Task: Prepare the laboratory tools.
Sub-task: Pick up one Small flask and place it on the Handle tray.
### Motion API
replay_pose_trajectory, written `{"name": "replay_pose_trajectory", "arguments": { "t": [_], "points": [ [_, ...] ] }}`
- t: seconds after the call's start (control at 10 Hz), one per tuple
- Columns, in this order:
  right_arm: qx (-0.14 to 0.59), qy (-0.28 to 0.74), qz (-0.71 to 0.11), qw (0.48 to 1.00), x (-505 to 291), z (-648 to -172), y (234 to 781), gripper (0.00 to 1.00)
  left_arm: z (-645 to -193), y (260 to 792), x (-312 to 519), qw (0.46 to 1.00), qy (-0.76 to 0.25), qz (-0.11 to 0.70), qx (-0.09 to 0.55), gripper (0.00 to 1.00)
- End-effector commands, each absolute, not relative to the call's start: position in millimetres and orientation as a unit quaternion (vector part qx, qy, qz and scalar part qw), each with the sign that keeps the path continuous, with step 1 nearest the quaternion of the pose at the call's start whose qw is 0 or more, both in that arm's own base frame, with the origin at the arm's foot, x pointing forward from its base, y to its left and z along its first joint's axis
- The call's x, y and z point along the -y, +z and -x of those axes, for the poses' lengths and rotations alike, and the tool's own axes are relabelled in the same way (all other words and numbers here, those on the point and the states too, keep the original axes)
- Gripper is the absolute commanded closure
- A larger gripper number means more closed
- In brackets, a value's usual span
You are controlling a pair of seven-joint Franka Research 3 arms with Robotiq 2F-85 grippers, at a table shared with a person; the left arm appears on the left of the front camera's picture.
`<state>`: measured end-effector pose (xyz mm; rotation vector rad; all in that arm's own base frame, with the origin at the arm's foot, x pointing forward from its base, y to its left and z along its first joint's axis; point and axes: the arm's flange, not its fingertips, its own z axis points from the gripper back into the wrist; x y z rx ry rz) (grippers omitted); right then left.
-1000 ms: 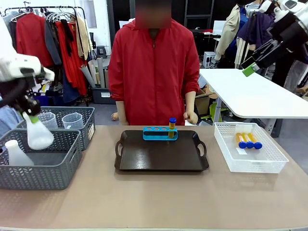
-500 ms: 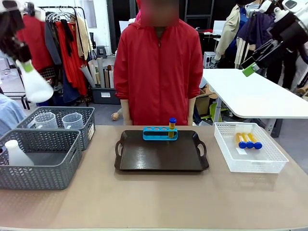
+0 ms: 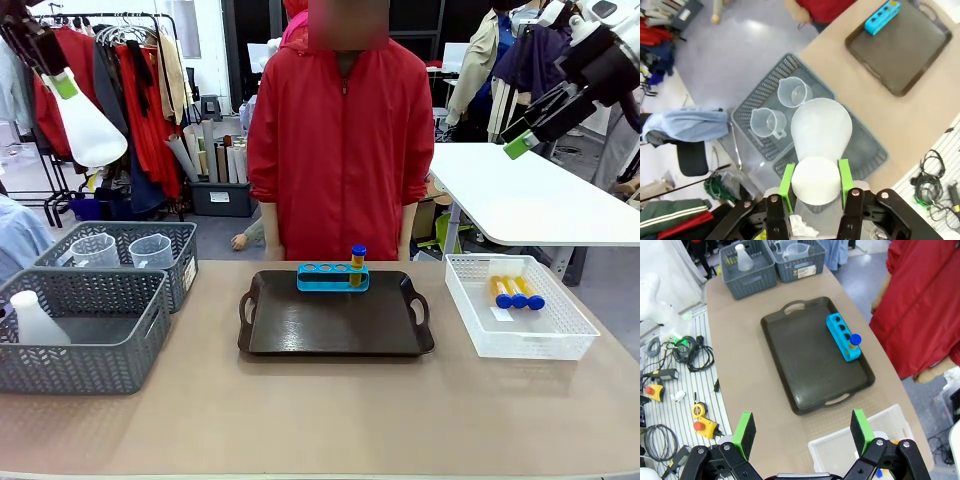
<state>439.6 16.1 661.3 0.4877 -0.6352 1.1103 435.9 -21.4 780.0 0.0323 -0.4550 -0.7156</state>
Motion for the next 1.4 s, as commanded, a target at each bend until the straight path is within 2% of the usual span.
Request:
{"name": "replay_pose_trajectory", "arguments": {
  "t": [0.0, 0.5, 1.0, 1.3],
  "points": [
    [0.294, 0.517, -0.226, 0.772, -17.1, -437.9, 662.5, 0.0, -434.8, 771.6, 22.2, 0.918, -0.334, -0.029, 0.213, 1.0],
    [0.294, 0.517, -0.226, 0.772, -17.1, -437.9, 662.5, 0.0, -439.3, 774.4, 22.4, 0.915, -0.343, -0.021, 0.213, 1.0],
    [0.294, 0.517, -0.226, 0.772, -17.1, -437.9, 662.5, 0.0, -421.3, 839.0, 133.4, 0.848, -0.475, -0.006, 0.233, 1.0],
    [0.294, 0.517, -0.226, 0.772, -17.1, -437.9, 662.5, 0.0, -401.5, 845.2, 219.9, 0.794, -0.554, 0.022, 0.249, 1.0]
  ]
}}
